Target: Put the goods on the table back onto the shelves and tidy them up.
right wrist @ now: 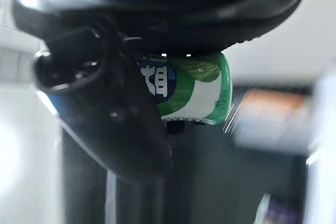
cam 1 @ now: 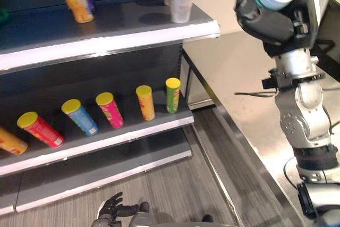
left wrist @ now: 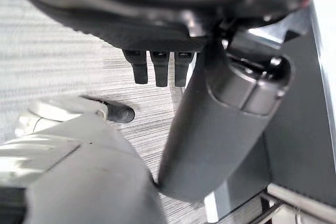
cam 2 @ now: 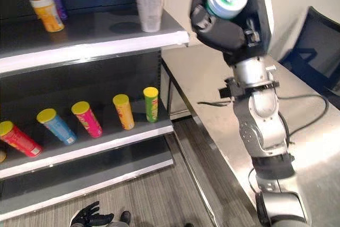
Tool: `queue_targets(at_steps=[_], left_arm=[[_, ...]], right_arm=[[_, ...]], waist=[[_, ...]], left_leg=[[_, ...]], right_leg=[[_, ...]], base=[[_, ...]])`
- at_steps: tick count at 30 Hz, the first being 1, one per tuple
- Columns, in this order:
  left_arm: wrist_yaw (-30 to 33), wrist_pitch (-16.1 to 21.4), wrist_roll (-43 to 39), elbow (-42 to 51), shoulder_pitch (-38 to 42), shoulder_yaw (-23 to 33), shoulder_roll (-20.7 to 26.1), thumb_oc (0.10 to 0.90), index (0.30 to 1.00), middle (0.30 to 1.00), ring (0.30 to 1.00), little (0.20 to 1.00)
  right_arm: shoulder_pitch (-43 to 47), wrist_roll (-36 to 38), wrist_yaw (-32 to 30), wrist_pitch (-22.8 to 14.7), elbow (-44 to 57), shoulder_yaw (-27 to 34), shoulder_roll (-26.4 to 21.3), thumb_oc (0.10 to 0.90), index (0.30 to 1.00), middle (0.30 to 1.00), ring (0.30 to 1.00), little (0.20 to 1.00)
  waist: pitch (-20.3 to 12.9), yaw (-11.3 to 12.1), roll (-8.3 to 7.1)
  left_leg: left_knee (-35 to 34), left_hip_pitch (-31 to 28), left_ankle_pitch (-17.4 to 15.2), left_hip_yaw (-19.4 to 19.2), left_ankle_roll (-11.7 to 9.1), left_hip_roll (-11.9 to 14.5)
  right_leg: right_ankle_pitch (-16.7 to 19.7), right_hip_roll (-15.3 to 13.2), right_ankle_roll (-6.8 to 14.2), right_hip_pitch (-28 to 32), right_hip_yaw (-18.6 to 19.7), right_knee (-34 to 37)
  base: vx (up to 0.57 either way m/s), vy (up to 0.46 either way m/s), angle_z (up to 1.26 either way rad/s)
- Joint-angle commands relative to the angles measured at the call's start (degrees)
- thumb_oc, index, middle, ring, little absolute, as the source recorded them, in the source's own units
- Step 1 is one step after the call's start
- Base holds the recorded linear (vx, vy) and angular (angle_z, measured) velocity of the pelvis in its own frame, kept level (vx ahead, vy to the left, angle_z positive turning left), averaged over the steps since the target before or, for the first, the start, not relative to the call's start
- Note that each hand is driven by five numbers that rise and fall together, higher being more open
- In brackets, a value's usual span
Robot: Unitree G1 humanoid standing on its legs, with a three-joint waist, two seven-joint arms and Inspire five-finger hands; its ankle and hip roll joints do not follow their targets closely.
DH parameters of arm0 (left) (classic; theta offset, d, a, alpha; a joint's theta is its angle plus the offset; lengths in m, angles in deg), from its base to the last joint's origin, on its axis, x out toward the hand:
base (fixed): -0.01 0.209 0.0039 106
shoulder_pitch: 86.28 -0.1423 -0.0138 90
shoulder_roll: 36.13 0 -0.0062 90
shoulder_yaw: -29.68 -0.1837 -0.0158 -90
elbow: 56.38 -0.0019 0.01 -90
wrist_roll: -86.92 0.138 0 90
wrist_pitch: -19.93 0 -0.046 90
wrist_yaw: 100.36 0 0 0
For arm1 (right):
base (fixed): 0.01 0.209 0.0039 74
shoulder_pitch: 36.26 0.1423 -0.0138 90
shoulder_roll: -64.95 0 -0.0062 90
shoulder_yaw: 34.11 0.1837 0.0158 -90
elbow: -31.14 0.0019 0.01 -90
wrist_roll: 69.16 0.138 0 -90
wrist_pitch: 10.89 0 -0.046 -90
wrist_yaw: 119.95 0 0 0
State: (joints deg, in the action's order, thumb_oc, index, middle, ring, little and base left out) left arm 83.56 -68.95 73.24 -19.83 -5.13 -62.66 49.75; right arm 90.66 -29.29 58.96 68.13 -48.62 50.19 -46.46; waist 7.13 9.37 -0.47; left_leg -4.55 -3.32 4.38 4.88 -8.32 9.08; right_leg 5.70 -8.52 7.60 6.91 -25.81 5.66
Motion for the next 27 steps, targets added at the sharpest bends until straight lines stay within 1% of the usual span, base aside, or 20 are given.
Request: queue_targets(at_steps=[1,4,5,6,7,8,9,10,11,13,15,16,17,18,19,20,22,23,24,27], left_arm=[[0.88,2.03,-0.77,-1.98,2.32,-3.78,5.08,0.8,0.9,0.9,0.9,0.9],[0.91,2.03,-0.34,-2.66,2.72,-4.27,5.27,0.8,0.9,0.9,0.9,0.9],[0.92,2.02,-0.34,-2.67,2.76,-4.27,5.25,0.8,0.9,0.9,0.9,0.9],[1.38,2.29,-0.16,-2.33,3.42,-4.3,5.47,0.8,0.9,0.9,0.9,0.9],[1.37,2.3,-0.12,-2.29,3.47,-4.31,5.46,0.8,0.9,0.9,0.9,0.9],[1.39,2.28,-0.14,-2.33,3.45,-4.25,5.45,0.8,0.9,0.9,0.9,0.9],[0.99,2.19,-0.03,-1.37,2.85,-4.07,5.71,0.8,0.9,0.9,0.9,0.9],[0.99,2.2,0.0,-1.75,3.07,-3.78,5.76,0.8,0.9,0.9,0.9,0.9],[0.92,2.49,0.45,-1.73,3.21,-3.24,5.79,0.8,0.9,0.9,0.9,0.9],[0.62,2.57,1.89,-1.74,3.63,-3.71,5.95,0.8,0.9,0.9,0.9,0.9],[0.15,2.6,3.81,-1.79,3.63,-4.83,6.08,0.8,0.9,0.9,0.9,0.9],[0.15,2.62,3.87,-1.81,3.58,-4.88,6.06,0.8,0.9,0.9,0.9,0.9],[-0.04,2.57,4.36,-1.64,3.47,-5.22,5.91,0.8,0.9,0.9,0.9,0.9],[-0.23,2.33,5.07,-1.86,3.5,-5.61,5.88,0.8,0.9,0.9,0.9,0.9],[-0.3,2.31,5.69,-1.81,3.46,-5.64,5.94,0.8,0.9,0.9,0.9,0.9],[-0.13,2.32,6.37,-1.82,3.5,-5.79,6.13,0.8,0.9,0.9,0.9,0.9],[-0.08,2.26,5.98,-1.5,3.48,-5.46,6.98,0.8,0.9,0.9,0.9,0.9],[0.55,2.33,5.97,-1.99,3.61,-4.29,8.11,0.8,0.9,0.9,0.9,0.9],[0.86,2.24,5.78,-2.27,3.76,-3.88,8.57,0.8,0.9,0.9,0.9,0.9],[1.88,2.23,3.87,-2.83,4.2,-1.83,10.44,0.8,0.9,0.9,0.9,0.9]], right_arm=[[6.93,6.29,0.52,-6.73,3.09,1.3,-0.77,0.4,0.3,0.3,0.3,0.3],[9.05,7.58,1.02,-7.2,2.8,1.15,-1.24,0.4,0.3,0.3,0.3,0.3],[9.1,7.59,1.02,-7.2,2.78,1.14,-1.27,0.4,0.3,0.3,0.3,0.3],[9.61,7.31,1.07,-7.22,3.32,1.26,-2.86,0.4,0.3,0.3,0.3,0.3],[9.68,7.27,1.06,-7.2,3.31,1.29,-2.89,0.4,0.3,0.3,0.3,0.3],[9.68,7.3,1.06,-7.19,3.33,1.24,-2.84,0.4,0.3,0.3,0.3,0.3],[10.57,7.28,0.88,-6.95,3.02,-0.33,-2.62,0.4,0.3,0.3,0.3,0.3],[10.96,6.65,0.93,-6.74,2.9,-0.58,-2.98,0.4,0.3,0.3,0.3,0.3],[11.39,4.94,1.02,-6.11,3.3,-0.16,-5.17,0.4,0.3,0.3,0.3,0.3],[10.81,4.57,1.27,-5.73,3.1,0.66,-6.29,0.4,0.3,0.3,0.3,0.3],[10.01,4.61,1.04,-5.25,2.26,1.65,-6.98,0.4,0.3,0.3,0.3,0.3],[9.91,4.64,1.07,-5.26,2.27,1.67,-7.01,0.4,0.3,0.3,0.3,0.3],[9.81,4.14,1.04,-5.04,2.32,2.33,-7.56,0.4,0.3,0.3,0.3,0.3],[8.75,4.09,0.71,-4.64,1.45,3.37,-7.21,0.4,0.3,0.3,0.3,0.3],[8.14,3.4,0.38,-4.38,1.25,3.69,-6.96,0.4,0.3,0.3,0.3,0.3],[7.81,3.27,0.01,-4.16,0.7,4.05,-6.39,0.4,0.3,0.3,0.3,0.3],[8.17,2.36,-0.37,-3.66,0.11,3.36,-5.91,0.4,0.3,0.3,0.3,0.3],[9.67,2.36,-1.45,-3.61,-2.19,2.27,-5.13,0.4,0.3,0.3,0.3,0.3],[10.33,2.29,-2.01,-3.46,-3.2,1.97,-5.03,0.4,0.3,0.3,0.3,0.3],[12.5,0.6,-3.39,-2.67,-5.82,0.11,-6.46,0.4,0.3,0.3,0.3,0.3]], waist=[[-2.11,0.87,-2.79],[-0.7,1.9,-2.6],[-0.69,1.8,-2.59],[0.32,0.36,-3.24],[0.55,0.59,-3.15],[0.27,0.45,-3.29],[0.32,0.49,-3.65],[0.3,0.08,-3.81],[-0.29,-0.92,-3.7],[-0.89,-2.46,-3.2],[-1.87,-3.95,-2.34],[-1.92,-3.96,-2.31],[-2.38,-4.67,-1.88],[-3.4,-5.23,-0.65],[-3.88,-5.12,-0.54],[-3.9,-5.0,-0.24],[-3.57,-4.58,-0.62],[-3.2,-3.53,-1.26],[-2.67,-3.64,-1.51],[-1.1,-4.12,-2.13]], left_leg=[[1.14,2.09,0.21,-4.44,-3.33,2.05],[2.34,5.16,2.45,-3.05,-4.58,2.8],[2.45,5.31,2.42,-2.92,-4.58,2.78],[5.73,6.7,0.97,-9.62,-3.73,4.68],[6.35,7.41,1.58,-10.09,-3.12,4.44],[6.2,6.93,0.61,-9.76,-3.64,4.66],[10.56,6.4,-2.37,-13.15,-2.26,5.41],[13.15,5.29,-4.25,-13.76,-2.25,5.33],[15.17,3.12,-6.45,-14.25,-2.24,5.89],[16.71,0.94,-7.13,-14.89,-2.63,7.04],[14.55,-1.88,-8.62,-15.52,-3.14,6.77],[14.23,-2.09,-8.56,-15.54,-3.09,6.69],[12.03,-3.51,-9.68,-16.51,-2.77,6.22],[5.47,-5.14,-9.49,-17.84,-2.38,5.29],[1.59,-6.59,-8.86,-18.14,-1.81,3.89],[0.2,-6.89,-8.74,-17.92,-1.48,2.87],[-0.13,-6.17,-9.4,-17.05,0.21,0.43],[-0.45,-5.36,-10.25,-16.87,1.87,-2.25],[-0.45,-5.09,-10.03,-16.65,2.21,-2.69],[-0.45,-2.98,-7.64,-15.66,3.46,-3.27]], right_leg=[[-11.6,4.51,-3.39,4.56,-1.33,-0.68],[-12.06,4.95,-3.71,4.47,-3.1,-0.66],[-12.06,4.96,-3.71,4.44,-3.2,-0.66],[-12.16,3.83,-3.57,3.82,-5.18,-0.89],[-11.08,3.41,-3.63,3.23,-6.03,-1.11],[-12.16,3.74,-3.51,3.71,-5.04,-0.92],[-11.37,2.75,-3.69,2.47,-5.81,-1.11],[-10.43,1.93,-3.53,1.55,-6.04,-1.42],[-9.55,0.76,-3.23,0.55,-6.99,-1.91],[-8.85,-0.51,-2.97,-0.52,-8.27,-2.78],[-7.79,-1.92,-2.11,-1.49,-9.73,-3.73],[-7.74,-2.0,-1.97,-1.43,-9.78,-3.8],[-7.09,-3.01,-1.46,-1.88,-10.47,-4.58],[-5.27,-4.79,-0.15,-2.9,-11.29,-5.43],[-4.29,-5.98,0.79,-3.49,-11.16,-5.71],[-2.97,-7.34,1.63,-3.92,-11.36,-6.02],[-1.22,-9.64,3.09,-4.88,-10.3,-6.85],[0.49,-12.22,4.64,-5.68,-9.49,-7.81],[0.37,-12.51,4.82,-6.51,-8.1,-9.23],[-2.59,-9.44,3.67,-9.28,1.29,-14.39]], base=[[-0.18,-0.167,0.39],[-0.14,-0.073,0.4],[-0.19,-0.016,0.49],[-0.21,0.035,0.53],[-0.13,-0.001,0.78],[-0.13,0.046,1.11],[-0.15,0.049,1.1],[-0.31,0.193,0.17],[-0.22,0.215,-0.28],[-0.16,0.25,0.45],[-0.09,0.243,0.73],[-0.05,0.235,0.43],[-0.07,0.394,0.56],[-0.08,0.53,0.62],[-0.08,0.56,0.58],[-0.07,0.405,0.5],[-0.11,0.379,0.31],[-0.13,0.374,0.15],[-0.14,0.332,-0.12],[-0.17,0.073,0.01]])
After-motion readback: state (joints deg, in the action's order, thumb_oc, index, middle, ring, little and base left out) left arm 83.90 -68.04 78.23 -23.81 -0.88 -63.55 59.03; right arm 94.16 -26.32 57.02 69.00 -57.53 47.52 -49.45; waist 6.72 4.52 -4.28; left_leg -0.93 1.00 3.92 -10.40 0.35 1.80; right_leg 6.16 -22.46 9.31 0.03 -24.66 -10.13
